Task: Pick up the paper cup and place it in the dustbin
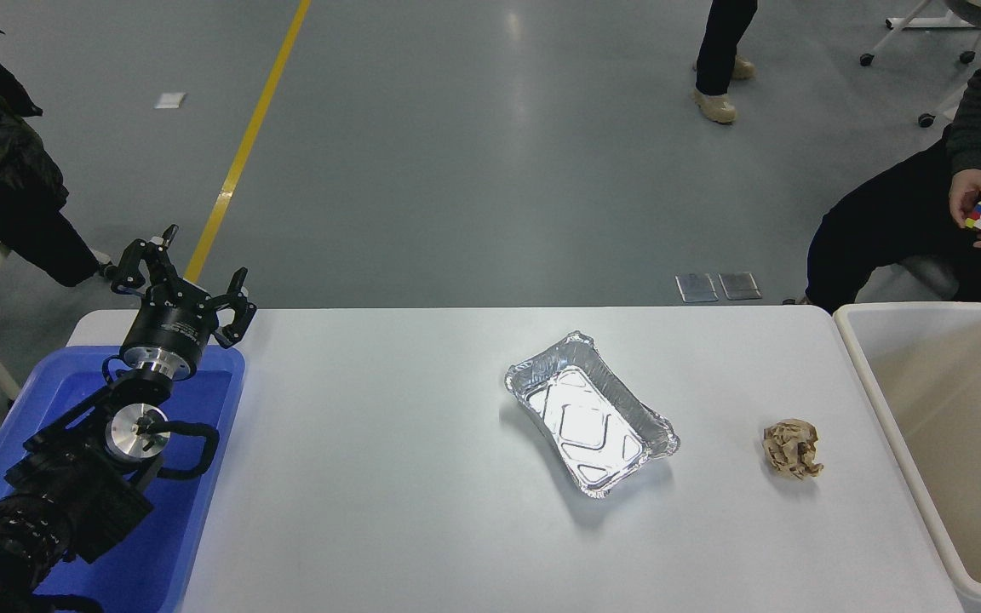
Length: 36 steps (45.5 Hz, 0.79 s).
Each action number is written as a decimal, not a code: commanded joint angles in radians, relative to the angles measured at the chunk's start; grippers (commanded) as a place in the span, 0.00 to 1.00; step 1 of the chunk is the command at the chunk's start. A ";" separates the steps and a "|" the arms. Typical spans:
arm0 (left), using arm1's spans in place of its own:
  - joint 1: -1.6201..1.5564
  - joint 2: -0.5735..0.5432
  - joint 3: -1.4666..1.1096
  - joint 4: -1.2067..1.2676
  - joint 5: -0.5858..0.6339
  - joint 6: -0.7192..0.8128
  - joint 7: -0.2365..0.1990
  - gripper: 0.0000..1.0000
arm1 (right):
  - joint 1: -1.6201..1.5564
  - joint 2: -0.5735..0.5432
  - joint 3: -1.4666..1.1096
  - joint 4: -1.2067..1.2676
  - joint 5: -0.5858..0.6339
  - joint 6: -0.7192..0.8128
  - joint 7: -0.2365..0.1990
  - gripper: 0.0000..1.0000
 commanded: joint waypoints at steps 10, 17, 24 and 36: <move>0.000 0.000 0.000 0.000 0.000 0.000 0.000 0.99 | -0.140 0.176 0.229 -0.331 0.050 0.210 -0.062 0.00; 0.000 0.000 0.000 0.000 0.000 0.000 0.000 0.99 | -0.169 0.192 0.229 -0.331 0.072 0.225 -0.062 0.00; 0.000 0.000 0.000 0.000 0.000 0.000 0.000 0.99 | -0.191 0.220 0.234 -0.333 0.074 0.241 -0.062 0.00; 0.000 0.000 0.000 0.000 0.000 0.000 0.000 0.99 | -0.197 0.237 0.236 -0.356 0.072 0.222 -0.060 0.86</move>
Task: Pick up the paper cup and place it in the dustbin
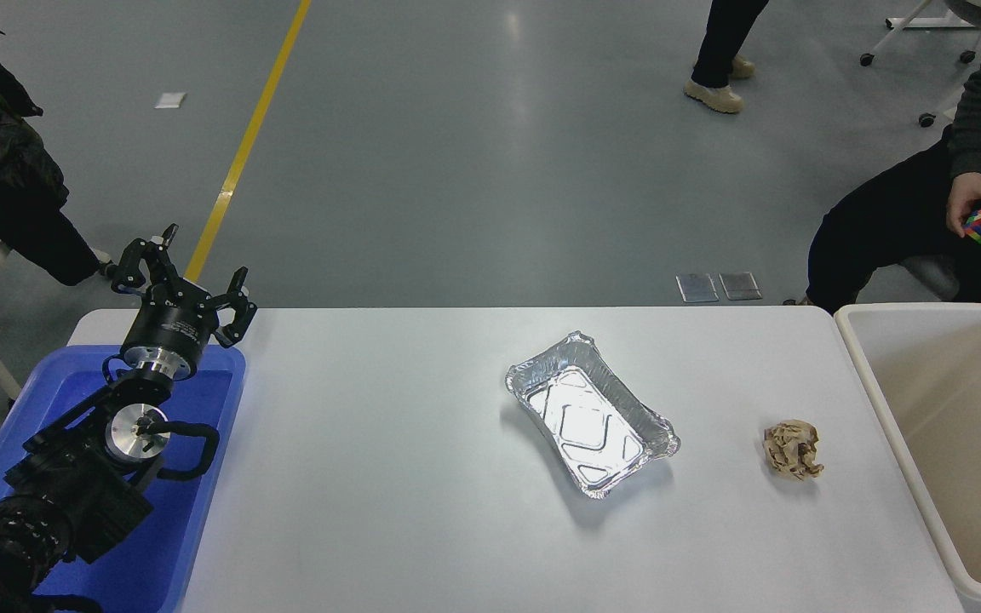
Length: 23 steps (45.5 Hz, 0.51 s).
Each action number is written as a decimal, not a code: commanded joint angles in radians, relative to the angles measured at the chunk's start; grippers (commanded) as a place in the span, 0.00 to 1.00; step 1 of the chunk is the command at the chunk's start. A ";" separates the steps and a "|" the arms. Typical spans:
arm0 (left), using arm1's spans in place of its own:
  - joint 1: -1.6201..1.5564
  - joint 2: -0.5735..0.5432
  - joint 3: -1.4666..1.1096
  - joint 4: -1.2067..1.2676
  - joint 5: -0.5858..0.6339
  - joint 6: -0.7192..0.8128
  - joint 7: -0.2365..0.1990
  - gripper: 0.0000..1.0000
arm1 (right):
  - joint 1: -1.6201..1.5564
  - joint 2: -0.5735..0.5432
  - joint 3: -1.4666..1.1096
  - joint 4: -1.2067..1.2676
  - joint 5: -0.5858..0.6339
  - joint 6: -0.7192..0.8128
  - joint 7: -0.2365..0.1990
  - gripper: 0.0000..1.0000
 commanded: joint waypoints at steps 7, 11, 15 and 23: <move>0.000 0.000 0.000 0.000 0.000 0.000 0.000 0.99 | -0.003 0.018 -0.001 -0.044 0.004 0.005 -0.001 1.00; 0.000 0.000 0.000 0.000 0.000 0.000 0.000 0.99 | 0.014 0.011 -0.005 -0.044 0.003 0.011 -0.001 1.00; 0.000 0.000 0.000 0.000 0.000 0.000 0.000 0.99 | 0.050 0.004 -0.013 -0.044 0.000 0.019 -0.002 1.00; 0.000 0.000 0.000 0.000 0.000 0.000 0.000 0.99 | 0.127 -0.034 -0.039 -0.027 -0.034 0.034 -0.002 1.00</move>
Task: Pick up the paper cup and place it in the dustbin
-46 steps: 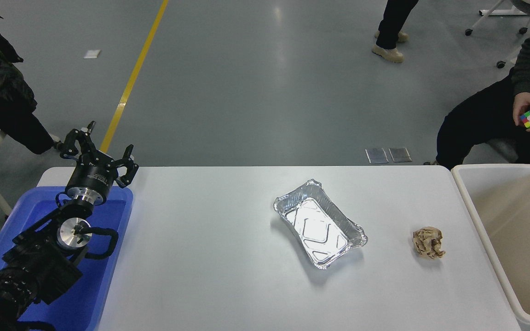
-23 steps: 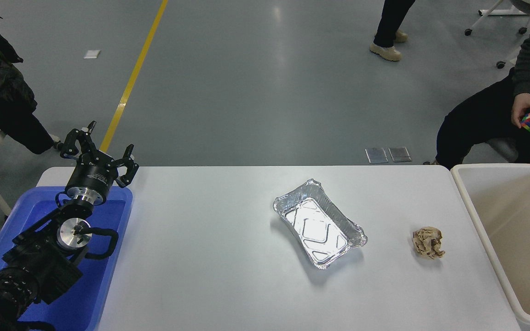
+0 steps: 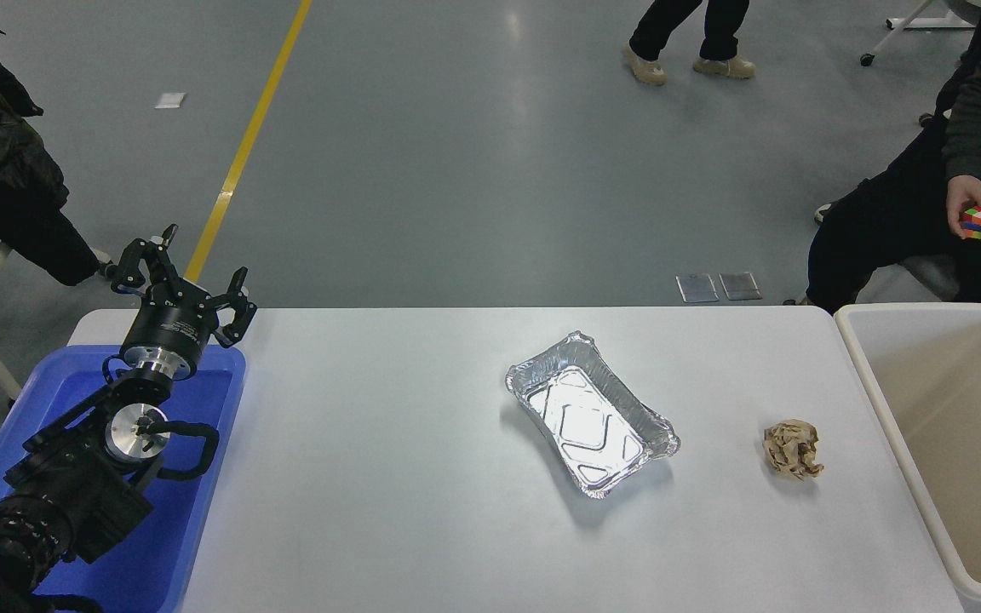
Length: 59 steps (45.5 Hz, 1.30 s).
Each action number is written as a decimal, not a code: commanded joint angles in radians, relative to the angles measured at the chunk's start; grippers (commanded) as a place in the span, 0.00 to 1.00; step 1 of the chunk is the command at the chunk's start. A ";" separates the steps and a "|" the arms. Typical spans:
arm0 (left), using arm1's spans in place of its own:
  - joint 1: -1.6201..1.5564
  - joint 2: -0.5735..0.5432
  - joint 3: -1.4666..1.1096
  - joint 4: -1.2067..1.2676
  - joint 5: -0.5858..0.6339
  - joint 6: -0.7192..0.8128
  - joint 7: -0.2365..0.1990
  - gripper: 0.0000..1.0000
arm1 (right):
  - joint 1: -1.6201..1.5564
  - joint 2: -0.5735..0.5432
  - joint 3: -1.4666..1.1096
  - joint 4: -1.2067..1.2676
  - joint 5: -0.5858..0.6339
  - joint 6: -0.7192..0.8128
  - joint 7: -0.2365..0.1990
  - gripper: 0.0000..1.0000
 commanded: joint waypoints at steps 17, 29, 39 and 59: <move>0.000 0.000 0.000 0.000 0.000 0.000 0.000 0.99 | 0.469 -0.276 -0.422 0.276 -0.060 0.065 -0.004 1.00; 0.000 0.000 0.000 0.000 0.000 0.000 0.000 0.99 | 0.862 -0.333 -0.833 0.537 -0.152 0.057 -0.001 1.00; 0.000 0.000 0.000 0.000 0.000 0.000 0.000 0.99 | 1.100 -0.290 -1.088 0.718 -0.185 0.055 -0.001 1.00; 0.000 0.000 0.000 0.000 0.000 0.000 0.000 0.99 | 1.610 -0.155 -1.478 1.210 -0.259 0.065 0.010 1.00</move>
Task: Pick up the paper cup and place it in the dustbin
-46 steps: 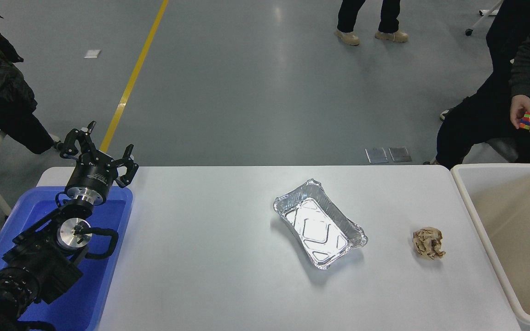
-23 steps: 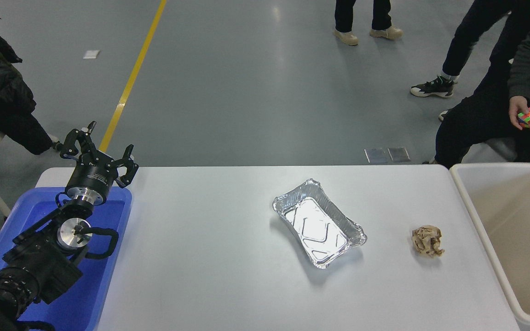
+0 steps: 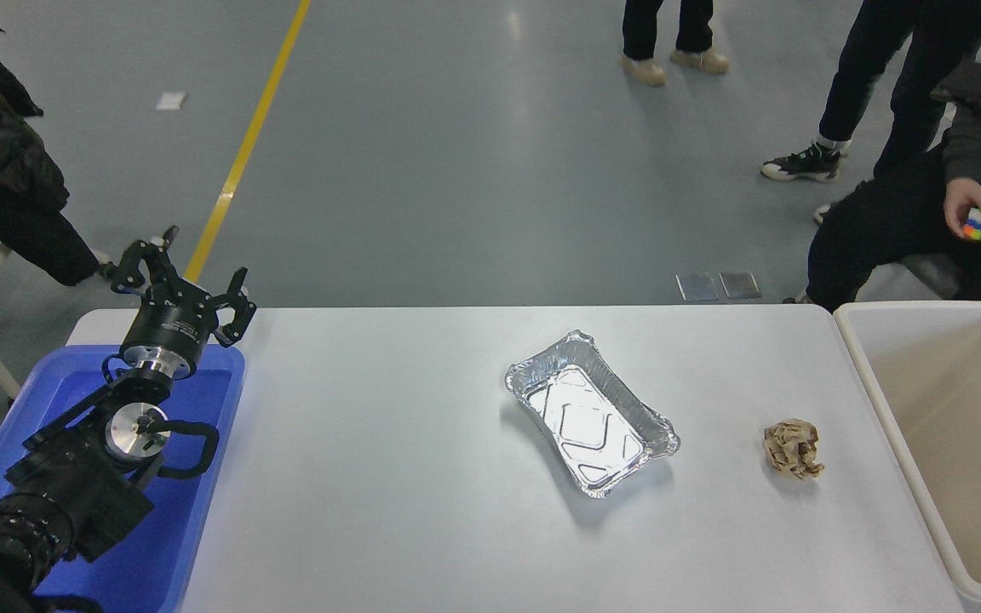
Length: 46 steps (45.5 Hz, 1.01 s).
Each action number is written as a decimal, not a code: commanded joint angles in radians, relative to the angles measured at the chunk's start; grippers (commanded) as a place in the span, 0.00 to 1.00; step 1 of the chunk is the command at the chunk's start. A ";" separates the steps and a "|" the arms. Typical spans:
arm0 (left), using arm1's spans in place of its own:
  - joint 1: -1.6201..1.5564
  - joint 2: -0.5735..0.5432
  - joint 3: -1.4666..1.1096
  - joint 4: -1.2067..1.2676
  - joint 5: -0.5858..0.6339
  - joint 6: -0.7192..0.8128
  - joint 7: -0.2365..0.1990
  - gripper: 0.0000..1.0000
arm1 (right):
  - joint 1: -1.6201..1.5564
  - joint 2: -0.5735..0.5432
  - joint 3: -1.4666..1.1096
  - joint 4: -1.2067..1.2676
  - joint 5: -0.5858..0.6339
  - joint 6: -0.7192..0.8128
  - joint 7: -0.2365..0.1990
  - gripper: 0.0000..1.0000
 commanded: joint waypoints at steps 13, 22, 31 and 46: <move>0.000 0.000 0.001 0.000 -0.001 0.000 0.000 0.99 | 0.468 0.318 -0.364 0.459 -0.047 0.056 0.010 1.00; 0.000 0.000 0.001 0.000 -0.001 0.000 0.000 0.99 | 0.503 0.374 -0.329 0.536 -0.040 0.167 0.010 1.00; 0.000 0.000 0.001 0.000 -0.001 0.000 0.000 0.99 | 0.505 0.420 -0.303 0.628 -0.028 0.267 0.014 1.00; 0.000 0.000 0.001 0.000 -0.001 0.000 0.000 0.99 | 0.509 0.421 -0.303 0.697 0.027 0.468 0.052 1.00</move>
